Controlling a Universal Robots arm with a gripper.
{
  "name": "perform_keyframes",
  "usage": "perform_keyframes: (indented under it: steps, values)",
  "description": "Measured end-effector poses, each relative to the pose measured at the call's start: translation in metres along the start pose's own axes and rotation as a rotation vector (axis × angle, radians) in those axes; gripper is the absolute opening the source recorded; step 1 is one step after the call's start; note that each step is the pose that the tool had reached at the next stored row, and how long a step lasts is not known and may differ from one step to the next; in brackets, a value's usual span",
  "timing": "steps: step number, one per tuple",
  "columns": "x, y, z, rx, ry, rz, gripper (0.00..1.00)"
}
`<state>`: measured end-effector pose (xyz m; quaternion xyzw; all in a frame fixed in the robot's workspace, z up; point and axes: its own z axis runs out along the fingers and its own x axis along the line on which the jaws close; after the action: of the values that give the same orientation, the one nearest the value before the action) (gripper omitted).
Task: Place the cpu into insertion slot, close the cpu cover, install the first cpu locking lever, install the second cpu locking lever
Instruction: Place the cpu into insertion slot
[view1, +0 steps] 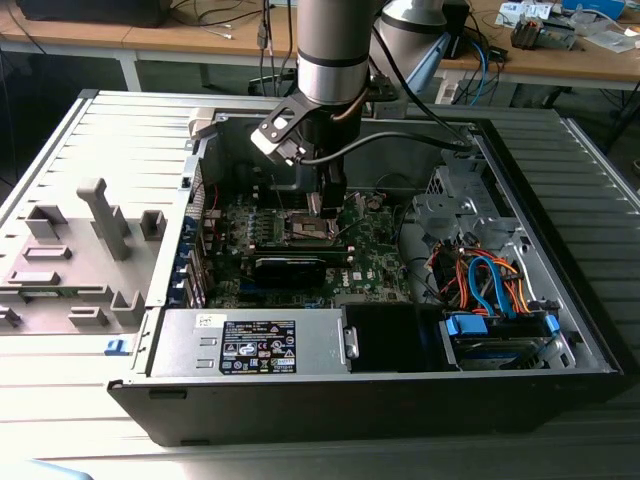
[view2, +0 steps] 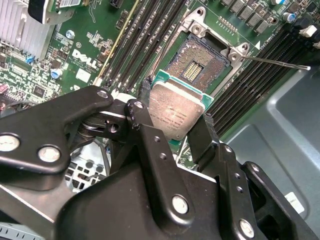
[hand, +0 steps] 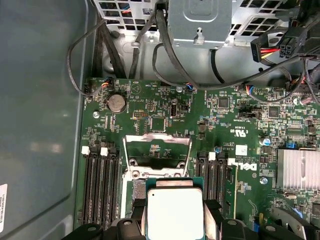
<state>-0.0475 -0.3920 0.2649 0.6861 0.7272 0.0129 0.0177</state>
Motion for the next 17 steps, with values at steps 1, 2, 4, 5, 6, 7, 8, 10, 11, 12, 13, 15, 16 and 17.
perform_keyframes:
  steps: [1, 2, 4, 5, 6, 7, 8, 10, 11, 12, 13, 15, 16, 17]
  values:
    - [0.0000, 0.0000, 0.0000, -0.0001, 0.0000, 0.001, 0.55]
    - [0.0000, 0.0000, 0.0001, 0.0000, -0.0001, 0.003, 0.55]
    - [0.0000, 0.0000, 0.0001, 0.0000, -0.0003, 0.008, 0.55]
    - [0.0000, 0.0000, 0.0001, 0.0000, -0.0004, 0.009, 0.55]
    - [0.0000, 0.0000, 0.0002, 0.0000, -0.0004, 0.010, 0.55]
    - [0.0000, 0.0000, 0.0002, 0.0000, -0.0006, 0.012, 0.55]
    - [0.0000, 0.0000, 0.0002, 0.0000, -0.0006, 0.013, 0.55]
    - [0.0000, 0.0000, 0.0003, 0.0001, -0.0007, 0.016, 0.55]
    - [0.0000, 0.0000, 0.0003, 0.0001, -0.0008, 0.018, 0.55]
    - [0.0000, 0.0000, 0.0004, 0.0001, -0.0008, 0.020, 0.55]
    - [0.0000, 0.0000, 0.0004, 0.0001, -0.0009, 0.021, 0.55]
    - [0.0000, 0.0000, 0.0004, 0.0001, -0.0010, 0.024, 0.55]
    - [0.0000, 0.0000, 0.0005, 0.0002, -0.0012, 0.029, 0.55]
    - [0.0000, 0.0000, 0.0008, 0.0003, -0.0018, 0.043, 0.55]
